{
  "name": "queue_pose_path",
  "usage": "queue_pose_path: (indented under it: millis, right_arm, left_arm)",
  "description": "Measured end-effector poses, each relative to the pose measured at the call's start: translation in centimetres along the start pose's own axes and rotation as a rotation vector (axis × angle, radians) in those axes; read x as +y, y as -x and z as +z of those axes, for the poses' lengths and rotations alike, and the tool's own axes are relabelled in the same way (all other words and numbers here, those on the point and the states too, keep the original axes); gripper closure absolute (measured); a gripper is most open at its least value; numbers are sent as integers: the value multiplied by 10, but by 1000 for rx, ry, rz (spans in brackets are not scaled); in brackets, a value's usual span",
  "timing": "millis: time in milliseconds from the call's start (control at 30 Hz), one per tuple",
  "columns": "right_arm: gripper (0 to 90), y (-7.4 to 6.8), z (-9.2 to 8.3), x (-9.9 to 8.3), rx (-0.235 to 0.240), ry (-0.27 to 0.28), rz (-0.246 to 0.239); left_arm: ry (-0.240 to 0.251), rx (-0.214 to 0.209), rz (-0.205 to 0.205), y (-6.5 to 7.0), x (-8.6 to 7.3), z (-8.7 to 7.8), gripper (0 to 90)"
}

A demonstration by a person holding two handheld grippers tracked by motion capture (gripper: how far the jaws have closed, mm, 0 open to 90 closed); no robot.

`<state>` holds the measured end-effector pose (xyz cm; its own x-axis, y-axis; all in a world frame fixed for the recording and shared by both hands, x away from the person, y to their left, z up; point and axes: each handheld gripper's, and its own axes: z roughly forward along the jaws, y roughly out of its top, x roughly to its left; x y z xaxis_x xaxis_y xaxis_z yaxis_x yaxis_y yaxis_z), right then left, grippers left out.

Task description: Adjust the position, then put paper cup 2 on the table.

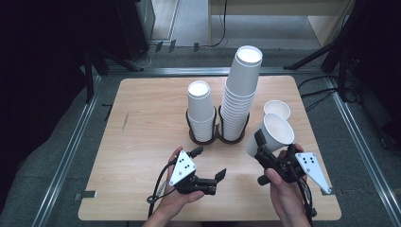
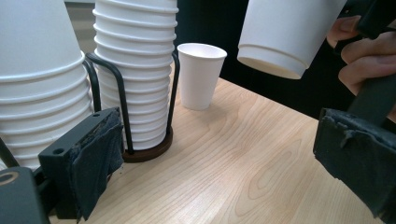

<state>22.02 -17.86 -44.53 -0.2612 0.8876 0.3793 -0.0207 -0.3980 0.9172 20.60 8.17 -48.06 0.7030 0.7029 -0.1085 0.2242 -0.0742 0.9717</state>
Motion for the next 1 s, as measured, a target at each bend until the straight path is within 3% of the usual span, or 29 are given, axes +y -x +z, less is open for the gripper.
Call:
queue_pose_path:
  millis: [33, 267, 367, 500, 633, 1000]
  right_arm:
    - [139, 2, 0, -1, -3, 2, -50]
    - [139, 12, 3, -5, -43, 10, -153]
    - [138, 16, 4, -5, -40, 6, -161]
    - [138, 22, 5, -7, -48, 15, -220]
    - [139, 29, 5, -10, -45, 23, -244]
    - [136, 46, 13, -24, -59, -20, -297]
  left_arm:
    - [-1, -1, 1, 0, 0, 0, 22]
    - [-7, 2, -1, -1, -2, 1, 22]
    - [-3, 5, -5, -2, -1, -1, 22]
    - [2, 11, -9, -4, 0, -2, 22]
    - [1, 12, -6, -3, 0, -2, 22]
    - [-5, 34, -13, -9, -4, -2, 22]
